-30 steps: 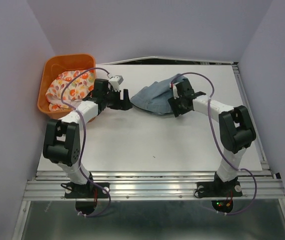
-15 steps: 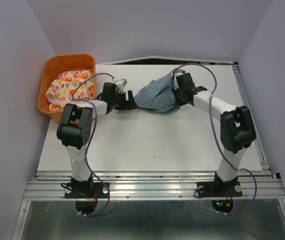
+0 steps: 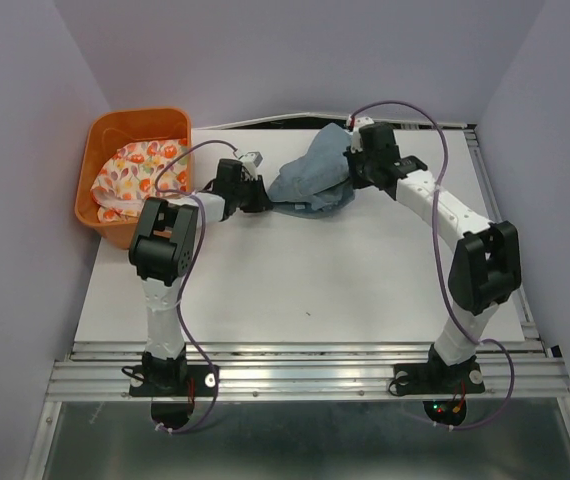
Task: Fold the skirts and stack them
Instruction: Flatten the skirt out
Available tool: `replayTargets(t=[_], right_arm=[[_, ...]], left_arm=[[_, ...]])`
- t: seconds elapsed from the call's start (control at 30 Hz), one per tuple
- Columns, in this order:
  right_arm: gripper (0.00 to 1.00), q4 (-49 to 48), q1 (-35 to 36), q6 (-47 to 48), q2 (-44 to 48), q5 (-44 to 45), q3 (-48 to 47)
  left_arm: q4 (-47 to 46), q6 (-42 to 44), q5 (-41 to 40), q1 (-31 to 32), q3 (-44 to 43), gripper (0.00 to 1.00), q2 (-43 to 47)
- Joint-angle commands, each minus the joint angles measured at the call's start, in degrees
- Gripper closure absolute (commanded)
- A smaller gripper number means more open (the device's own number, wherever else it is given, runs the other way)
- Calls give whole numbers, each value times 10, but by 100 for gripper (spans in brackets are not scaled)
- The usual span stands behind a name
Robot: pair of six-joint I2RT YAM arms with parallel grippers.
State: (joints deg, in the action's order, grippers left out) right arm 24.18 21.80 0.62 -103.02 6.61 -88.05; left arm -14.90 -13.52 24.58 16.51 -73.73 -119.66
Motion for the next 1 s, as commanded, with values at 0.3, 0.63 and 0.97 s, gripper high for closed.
replayTargets(t=[0.3,0.63,0.97], right_arm=[[99,-3,-102,45,100,-1,-78],[99,78,-113,135,232,38,58],[99,117,-169,16,160,-35,-104]], left_arm=[[237,203,-109,-10,-134,100,151],[467,512,-197,2,-151,100,325],[440,424,-82,6,-273,100,313]])
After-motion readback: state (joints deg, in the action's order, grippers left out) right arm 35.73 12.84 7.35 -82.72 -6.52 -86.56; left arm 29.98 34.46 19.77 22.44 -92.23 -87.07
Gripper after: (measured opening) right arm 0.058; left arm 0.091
